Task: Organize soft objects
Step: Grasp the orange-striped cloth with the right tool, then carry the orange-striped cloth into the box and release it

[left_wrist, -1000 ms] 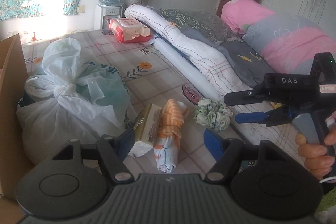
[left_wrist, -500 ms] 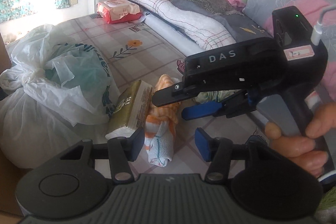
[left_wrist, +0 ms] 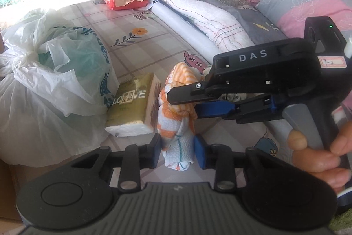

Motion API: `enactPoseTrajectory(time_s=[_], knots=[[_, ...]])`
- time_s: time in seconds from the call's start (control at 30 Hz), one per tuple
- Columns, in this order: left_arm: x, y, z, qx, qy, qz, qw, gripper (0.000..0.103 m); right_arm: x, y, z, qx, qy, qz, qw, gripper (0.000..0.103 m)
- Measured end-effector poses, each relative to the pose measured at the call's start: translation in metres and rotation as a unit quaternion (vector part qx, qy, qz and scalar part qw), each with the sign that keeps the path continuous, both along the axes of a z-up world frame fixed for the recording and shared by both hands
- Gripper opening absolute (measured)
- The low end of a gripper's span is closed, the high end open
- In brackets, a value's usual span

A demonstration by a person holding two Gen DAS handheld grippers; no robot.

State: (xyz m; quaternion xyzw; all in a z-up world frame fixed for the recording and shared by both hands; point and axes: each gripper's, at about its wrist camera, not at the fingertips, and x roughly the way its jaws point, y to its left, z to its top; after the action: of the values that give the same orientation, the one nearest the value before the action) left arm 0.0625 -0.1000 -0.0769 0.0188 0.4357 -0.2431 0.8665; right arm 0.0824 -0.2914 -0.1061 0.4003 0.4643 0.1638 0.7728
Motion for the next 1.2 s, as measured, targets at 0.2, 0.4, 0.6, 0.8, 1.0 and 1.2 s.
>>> enactPoseTrajectory(time_s=[0.2, 0.4, 0.6, 0.8, 1.0, 1.2], knots=[[-0.018, 0.008, 0.027, -0.036, -0.044, -0.013, 0.9983, 0.033, -0.021, -0.005, 0.036, -0.017, -0.045, -0.010, 0.999, 0.037], [-0.033, 0.046, 0.065, -0.064, -0.101, 0.023, 0.9926, 0.033, -0.026, 0.021, 0.091, -0.040, -0.110, 0.022, 0.993, 0.037], [-0.048, 0.126, 0.101, -0.068, -0.147, 0.116, 0.9800, 0.033, -0.002, 0.105, 0.144, -0.047, -0.172, 0.113, 0.977, 0.037], [-0.055, 0.212, 0.104, -0.055, -0.125, 0.230, 0.9635, 0.033, 0.034, 0.229, 0.164, -0.058, -0.181, 0.236, 0.953, 0.037], [-0.046, 0.275, 0.075, -0.056, -0.021, 0.295, 0.9535, 0.033, 0.048, 0.337, 0.143, -0.100, -0.128, 0.334, 0.928, 0.037], [-0.053, 0.299, 0.062, -0.068, 0.009, 0.310, 0.9483, 0.048, 0.043, 0.387, 0.119, -0.141, -0.077, 0.377, 0.912, 0.037]])
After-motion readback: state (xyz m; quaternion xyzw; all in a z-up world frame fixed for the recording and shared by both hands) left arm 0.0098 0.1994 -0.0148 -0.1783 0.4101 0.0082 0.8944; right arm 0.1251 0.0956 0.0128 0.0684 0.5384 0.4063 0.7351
